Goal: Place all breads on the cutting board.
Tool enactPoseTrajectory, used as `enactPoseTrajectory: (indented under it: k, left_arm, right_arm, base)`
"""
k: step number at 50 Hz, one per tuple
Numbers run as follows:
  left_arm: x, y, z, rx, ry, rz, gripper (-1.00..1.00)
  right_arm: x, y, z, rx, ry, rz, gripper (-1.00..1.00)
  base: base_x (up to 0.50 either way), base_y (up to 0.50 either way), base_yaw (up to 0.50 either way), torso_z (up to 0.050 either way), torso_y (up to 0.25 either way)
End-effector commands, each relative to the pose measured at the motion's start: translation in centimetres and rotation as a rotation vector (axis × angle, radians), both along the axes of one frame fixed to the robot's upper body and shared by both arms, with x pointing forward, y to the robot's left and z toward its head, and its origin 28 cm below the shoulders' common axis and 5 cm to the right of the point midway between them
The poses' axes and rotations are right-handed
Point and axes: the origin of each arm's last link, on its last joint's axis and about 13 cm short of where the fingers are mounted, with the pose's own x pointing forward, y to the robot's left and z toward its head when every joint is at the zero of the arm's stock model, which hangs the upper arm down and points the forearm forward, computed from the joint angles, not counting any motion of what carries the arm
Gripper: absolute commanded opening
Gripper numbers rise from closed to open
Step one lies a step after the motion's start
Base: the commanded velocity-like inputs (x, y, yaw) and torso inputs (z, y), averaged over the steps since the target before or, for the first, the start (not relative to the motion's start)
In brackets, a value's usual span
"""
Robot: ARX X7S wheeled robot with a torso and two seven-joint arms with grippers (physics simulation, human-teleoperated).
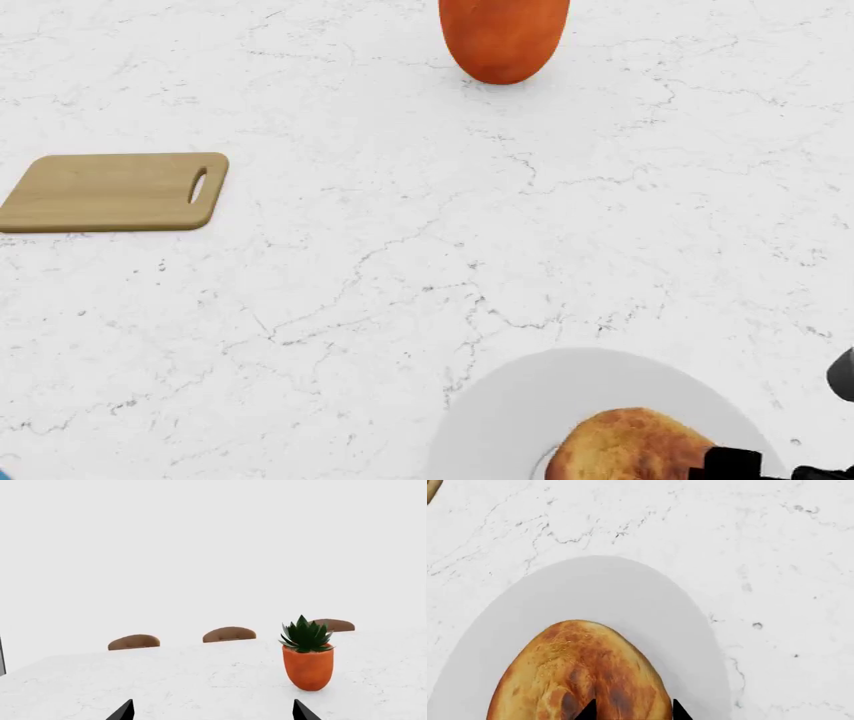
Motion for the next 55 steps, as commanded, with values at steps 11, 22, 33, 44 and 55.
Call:
enactPoseTrajectory:
  k: [11, 22, 33, 44, 55]
  left_arm:
    - [0.0, 0.0, 0.2, 0.001, -0.003, 0.005, 1.0]
    - [0.8, 0.5, 1.4, 0.045, 0.061, 0.037, 1.0]
    - [1.4, 2.4, 7.0, 0.304, 0.08, 0.143, 1.0]
    - [3.0, 4.7, 10.6, 0.455, 0.228, 0.12, 1.0]
    - [3.9, 7.1, 12.8, 0.578, 0.469, -0.04, 1.0]
  right_arm:
    - [-1.4, -0.3, 9.7, -0.01, -0.22, 0.013, -1.0]
    - [-2.7, -0.2, 13.4, -0.013, -0.307, 0.016, -1.0]
    - [-2.6, 0.1, 13.8, -0.022, -0.31, 0.032, -1.0]
    - [-2.5, 0.1, 14.2, -0.021, -0.317, 0.046, -1.0]
    - [-2.6, -0.1, 14.1, -0.022, -0.316, 0.052, -1.0]
  base:
    - [0.0, 0.0, 0.0, 0.0, 0.0]
    - [0.0, 0.0, 0.0, 0.0, 0.0]
    - [0.0, 0.0, 0.0, 0.0, 0.0]
    - [0.0, 0.0, 0.0, 0.0, 0.0]
    - [0.0, 0.0, 0.0, 0.0, 0.0]
